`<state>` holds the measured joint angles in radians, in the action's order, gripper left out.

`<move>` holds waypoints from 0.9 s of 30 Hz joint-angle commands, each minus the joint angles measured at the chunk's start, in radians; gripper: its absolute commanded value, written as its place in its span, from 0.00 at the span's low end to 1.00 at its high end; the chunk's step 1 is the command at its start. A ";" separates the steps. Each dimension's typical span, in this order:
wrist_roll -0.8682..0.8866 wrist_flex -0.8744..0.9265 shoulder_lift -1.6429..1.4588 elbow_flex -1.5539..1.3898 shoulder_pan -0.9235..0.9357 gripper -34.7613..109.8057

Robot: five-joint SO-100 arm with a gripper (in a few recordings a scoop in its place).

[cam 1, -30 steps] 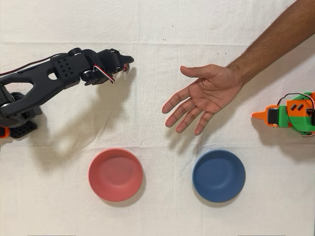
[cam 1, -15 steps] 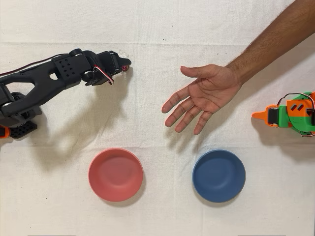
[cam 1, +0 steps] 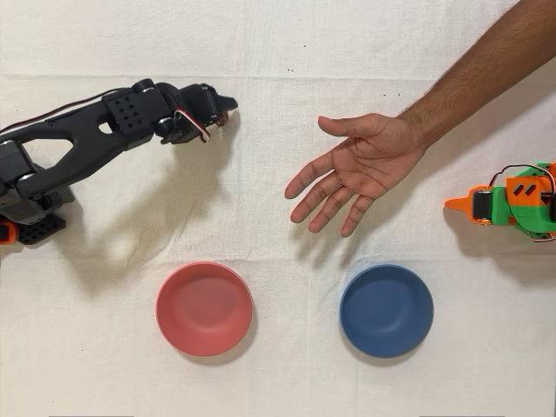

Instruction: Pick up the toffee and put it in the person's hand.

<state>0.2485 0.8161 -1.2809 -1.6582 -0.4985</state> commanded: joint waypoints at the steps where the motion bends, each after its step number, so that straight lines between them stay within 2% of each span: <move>1: 0.003 0.020 -0.028 0.064 -0.009 0.42; 17: -0.020 0.048 -0.044 0.035 0.000 0.39; 27: -0.041 0.002 -0.044 0.037 0.005 0.39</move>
<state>0.2117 0.8330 -1.2640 -1.6506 -0.4955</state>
